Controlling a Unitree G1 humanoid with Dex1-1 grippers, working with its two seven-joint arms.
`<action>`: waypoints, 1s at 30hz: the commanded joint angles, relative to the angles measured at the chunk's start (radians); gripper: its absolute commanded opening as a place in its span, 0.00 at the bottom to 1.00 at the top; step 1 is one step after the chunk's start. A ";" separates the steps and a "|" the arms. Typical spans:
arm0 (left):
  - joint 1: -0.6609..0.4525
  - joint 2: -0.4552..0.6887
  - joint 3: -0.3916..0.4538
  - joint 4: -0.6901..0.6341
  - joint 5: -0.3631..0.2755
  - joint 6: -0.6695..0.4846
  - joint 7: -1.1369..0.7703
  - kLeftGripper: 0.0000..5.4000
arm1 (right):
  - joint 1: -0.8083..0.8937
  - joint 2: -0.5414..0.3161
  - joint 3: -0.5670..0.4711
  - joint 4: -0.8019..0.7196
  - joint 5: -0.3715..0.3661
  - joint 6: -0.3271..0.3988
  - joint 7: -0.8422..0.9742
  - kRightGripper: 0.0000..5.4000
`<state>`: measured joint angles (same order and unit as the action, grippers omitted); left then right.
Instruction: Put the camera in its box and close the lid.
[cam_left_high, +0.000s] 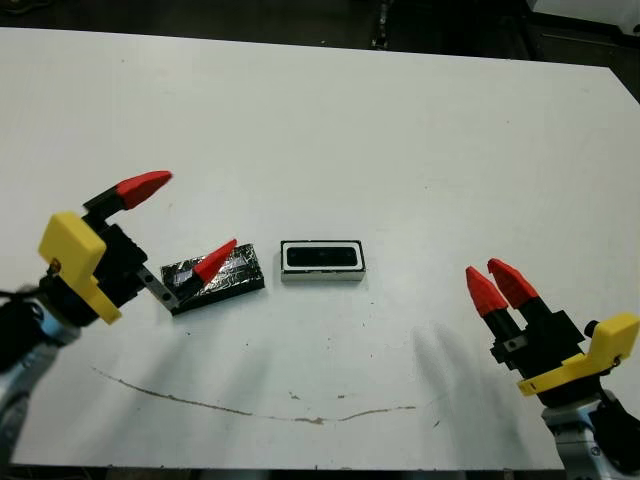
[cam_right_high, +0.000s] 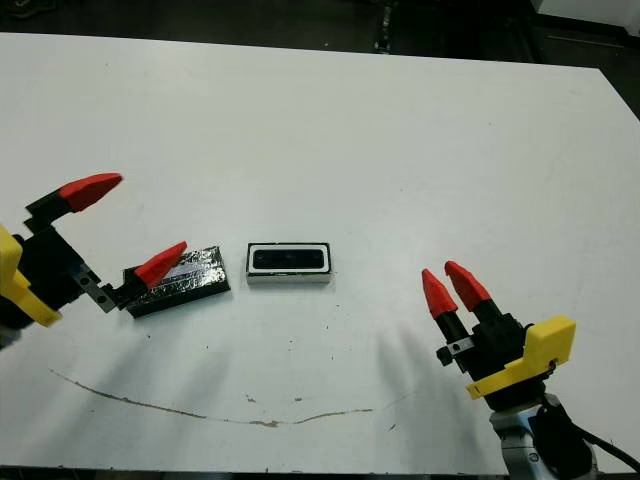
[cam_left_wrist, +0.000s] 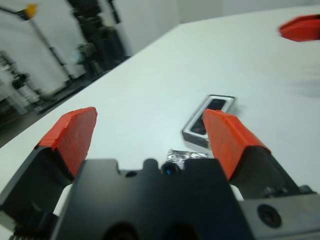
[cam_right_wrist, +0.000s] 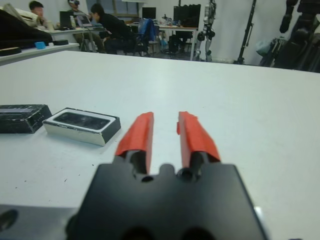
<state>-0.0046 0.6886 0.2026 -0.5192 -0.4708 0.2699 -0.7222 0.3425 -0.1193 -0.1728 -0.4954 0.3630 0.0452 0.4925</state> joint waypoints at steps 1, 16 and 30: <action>-0.070 0.063 -0.024 0.083 -0.052 0.050 -0.118 1.00 | 0.009 -0.009 0.004 0.016 0.003 -0.023 -0.015 0.13; -0.281 0.092 -0.202 0.429 -0.012 -0.016 -0.514 1.00 | 0.014 -0.028 0.025 0.008 0.018 -0.015 -0.045 0.00; -0.241 0.074 -0.252 0.507 0.138 -0.080 -0.447 1.00 | 0.024 -0.032 0.035 0.018 0.030 -0.028 -0.045 0.00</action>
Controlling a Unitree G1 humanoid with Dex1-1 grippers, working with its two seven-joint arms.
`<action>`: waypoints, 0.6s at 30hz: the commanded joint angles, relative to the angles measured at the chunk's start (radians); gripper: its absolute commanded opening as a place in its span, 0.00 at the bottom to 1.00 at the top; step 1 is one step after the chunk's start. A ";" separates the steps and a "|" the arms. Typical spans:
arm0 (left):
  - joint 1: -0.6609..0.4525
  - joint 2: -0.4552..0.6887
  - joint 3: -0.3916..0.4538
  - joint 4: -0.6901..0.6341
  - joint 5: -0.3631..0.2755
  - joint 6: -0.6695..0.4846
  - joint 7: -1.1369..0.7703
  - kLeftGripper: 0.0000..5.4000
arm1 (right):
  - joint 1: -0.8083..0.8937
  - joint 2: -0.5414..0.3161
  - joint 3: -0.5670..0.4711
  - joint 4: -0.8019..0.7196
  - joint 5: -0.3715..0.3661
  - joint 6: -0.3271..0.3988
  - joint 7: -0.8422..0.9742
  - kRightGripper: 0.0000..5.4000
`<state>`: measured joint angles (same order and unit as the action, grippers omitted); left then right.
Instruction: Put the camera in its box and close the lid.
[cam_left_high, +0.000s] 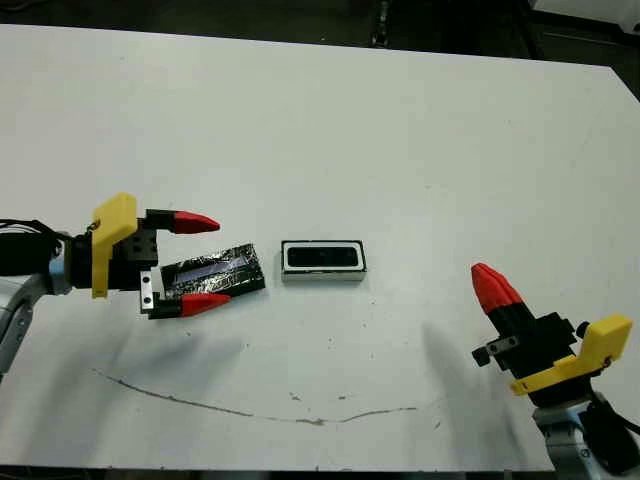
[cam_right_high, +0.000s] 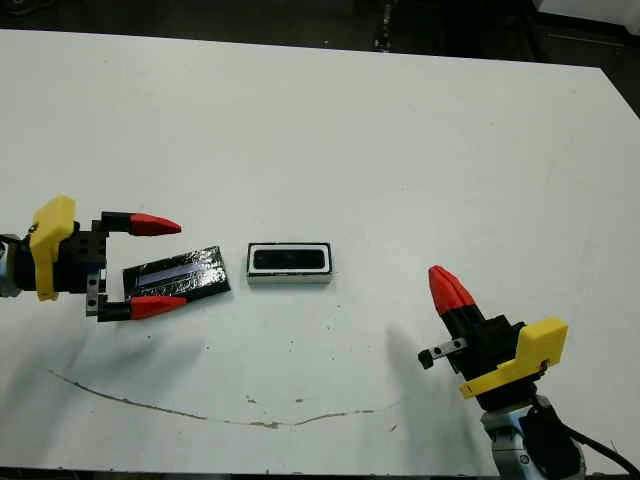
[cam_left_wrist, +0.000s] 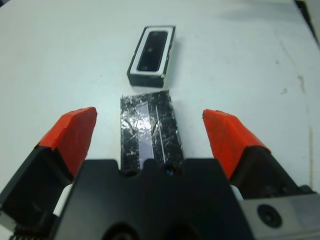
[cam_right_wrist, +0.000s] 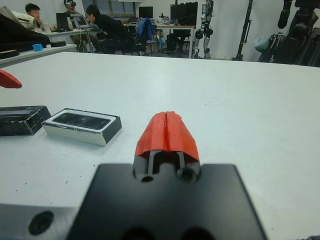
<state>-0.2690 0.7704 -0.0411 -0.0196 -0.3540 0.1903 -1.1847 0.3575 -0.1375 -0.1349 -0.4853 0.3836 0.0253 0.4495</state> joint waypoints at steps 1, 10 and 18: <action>0.026 -0.008 -0.007 0.009 0.022 0.015 0.024 1.00 | 0.010 -0.013 -0.002 0.007 0.008 -0.009 -0.003 0.00; 0.029 0.006 -0.026 0.037 0.087 0.002 0.047 1.00 | 0.013 -0.017 0.002 0.003 0.022 -0.003 0.003 0.00; 0.012 0.011 -0.032 0.077 0.092 -0.002 0.001 1.00 | 0.019 -0.025 0.003 -0.005 0.013 -0.003 -0.013 0.00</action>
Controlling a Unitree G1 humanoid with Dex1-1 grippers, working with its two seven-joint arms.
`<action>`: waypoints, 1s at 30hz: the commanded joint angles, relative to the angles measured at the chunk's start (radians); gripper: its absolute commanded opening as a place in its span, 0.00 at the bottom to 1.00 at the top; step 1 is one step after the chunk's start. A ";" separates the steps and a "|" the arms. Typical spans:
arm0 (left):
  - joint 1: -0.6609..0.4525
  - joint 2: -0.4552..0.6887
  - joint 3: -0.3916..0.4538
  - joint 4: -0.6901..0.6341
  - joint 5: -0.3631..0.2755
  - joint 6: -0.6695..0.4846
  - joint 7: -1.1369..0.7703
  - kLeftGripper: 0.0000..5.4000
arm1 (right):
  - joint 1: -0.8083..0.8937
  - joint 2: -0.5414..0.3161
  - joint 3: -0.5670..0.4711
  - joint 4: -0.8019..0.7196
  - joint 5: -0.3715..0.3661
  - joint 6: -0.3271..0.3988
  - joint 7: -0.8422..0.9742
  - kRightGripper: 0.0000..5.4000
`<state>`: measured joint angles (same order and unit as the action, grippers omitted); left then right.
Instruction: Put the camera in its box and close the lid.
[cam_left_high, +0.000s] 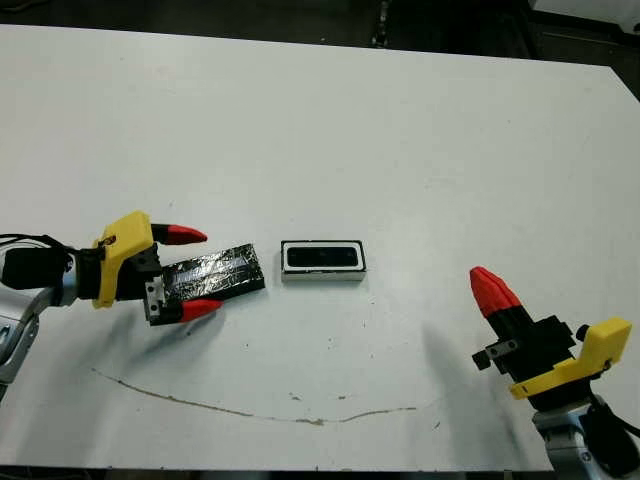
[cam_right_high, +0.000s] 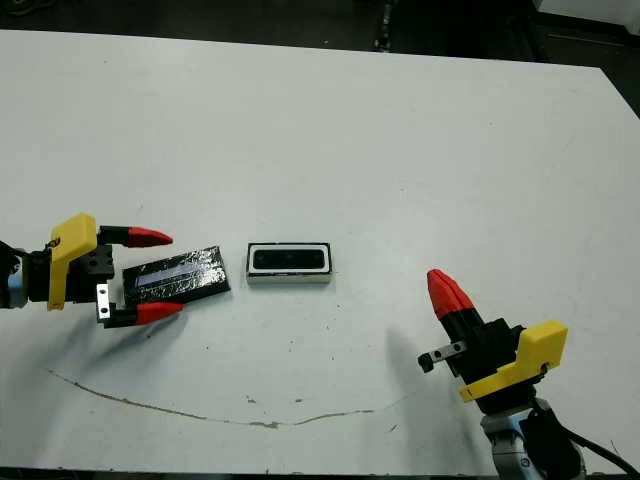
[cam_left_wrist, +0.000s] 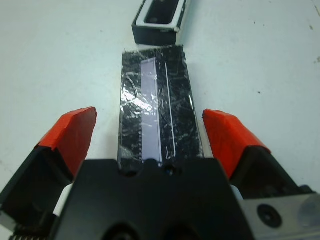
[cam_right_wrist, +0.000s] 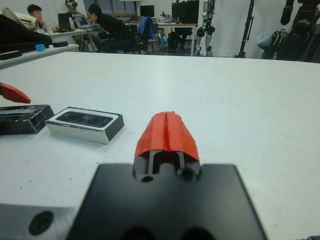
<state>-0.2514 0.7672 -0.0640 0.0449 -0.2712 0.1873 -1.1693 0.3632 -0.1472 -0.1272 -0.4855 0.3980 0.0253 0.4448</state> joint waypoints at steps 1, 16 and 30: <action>-0.009 0.016 -0.011 0.015 0.011 0.010 -0.019 1.00 | 0.013 -0.017 -0.005 -0.004 0.001 -0.001 -0.007 0.00; -0.020 -0.002 -0.007 0.013 -0.020 0.148 -0.012 1.00 | 0.014 -0.017 -0.005 0.000 0.013 -0.004 -0.010 0.00; 0.008 -0.025 0.016 0.022 -0.062 0.122 -0.007 0.68 | 0.010 -0.019 -0.006 0.006 0.005 0.005 -0.025 0.00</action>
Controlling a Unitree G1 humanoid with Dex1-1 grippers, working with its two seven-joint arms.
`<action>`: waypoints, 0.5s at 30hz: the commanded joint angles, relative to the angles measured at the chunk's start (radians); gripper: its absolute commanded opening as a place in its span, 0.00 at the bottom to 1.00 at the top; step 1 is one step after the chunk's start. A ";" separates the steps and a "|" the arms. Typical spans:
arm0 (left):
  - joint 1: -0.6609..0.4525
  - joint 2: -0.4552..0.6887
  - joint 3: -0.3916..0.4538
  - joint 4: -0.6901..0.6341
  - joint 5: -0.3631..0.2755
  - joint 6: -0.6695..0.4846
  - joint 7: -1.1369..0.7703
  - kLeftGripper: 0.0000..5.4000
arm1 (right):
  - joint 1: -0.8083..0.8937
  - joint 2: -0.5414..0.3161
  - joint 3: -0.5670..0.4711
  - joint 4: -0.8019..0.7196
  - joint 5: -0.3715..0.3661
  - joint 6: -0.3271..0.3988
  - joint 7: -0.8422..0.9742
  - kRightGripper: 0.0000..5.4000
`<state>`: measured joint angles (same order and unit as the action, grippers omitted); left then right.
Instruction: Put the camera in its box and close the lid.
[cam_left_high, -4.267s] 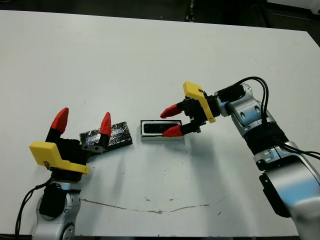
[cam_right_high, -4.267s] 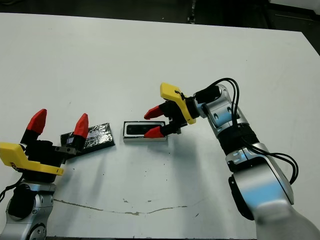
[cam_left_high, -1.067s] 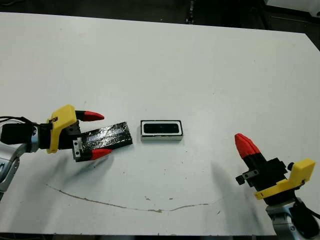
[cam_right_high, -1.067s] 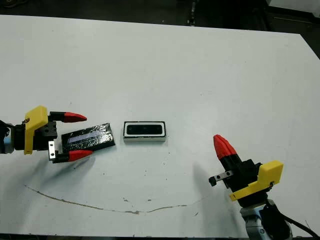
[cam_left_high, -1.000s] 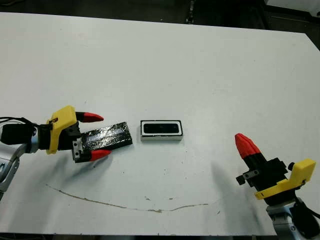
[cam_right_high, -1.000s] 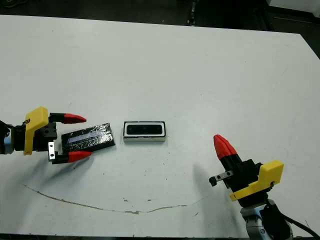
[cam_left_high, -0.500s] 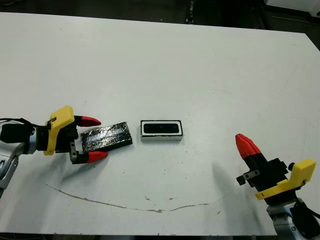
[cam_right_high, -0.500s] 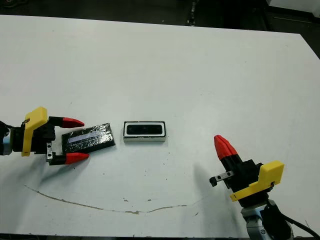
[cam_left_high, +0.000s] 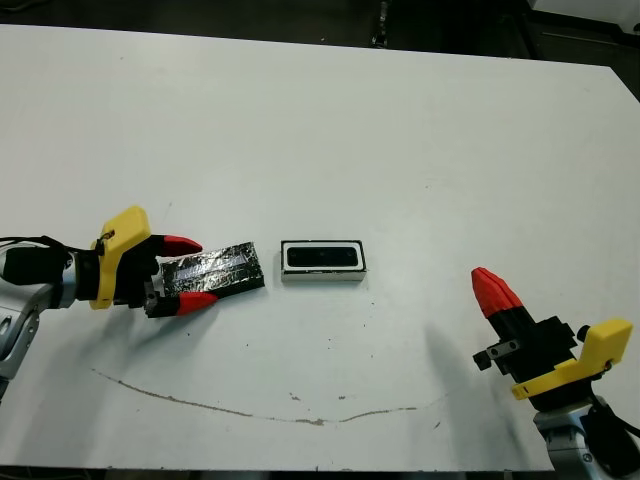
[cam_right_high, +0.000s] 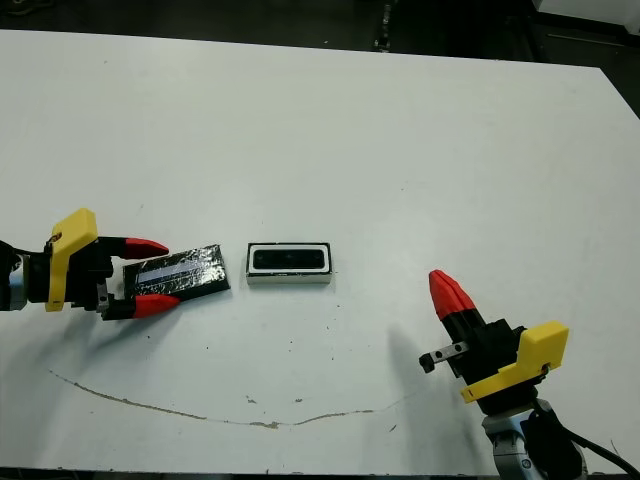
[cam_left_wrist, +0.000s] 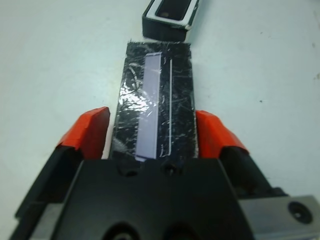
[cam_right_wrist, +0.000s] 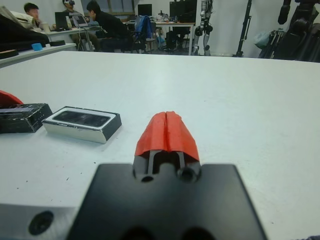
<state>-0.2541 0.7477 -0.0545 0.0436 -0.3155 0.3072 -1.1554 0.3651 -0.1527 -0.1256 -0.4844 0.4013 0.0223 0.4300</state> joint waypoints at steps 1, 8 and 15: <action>0.008 -0.004 0.005 0.027 -0.020 0.006 -0.024 0.65 | 0.008 -0.013 -0.007 0.005 0.006 0.009 -0.009 0.00; 0.000 -0.006 0.004 0.054 -0.031 -0.019 -0.048 0.59 | 0.011 -0.016 -0.002 -0.006 0.014 0.031 -0.021 0.00; -0.004 -0.017 0.026 0.067 -0.062 -0.019 -0.062 0.59 | 0.008 -0.020 0.000 0.000 0.018 0.031 -0.019 0.00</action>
<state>-0.2573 0.7369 -0.0399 0.1030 -0.3679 0.2761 -1.2114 0.3653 -0.1570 -0.1234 -0.4868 0.4163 0.0380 0.4142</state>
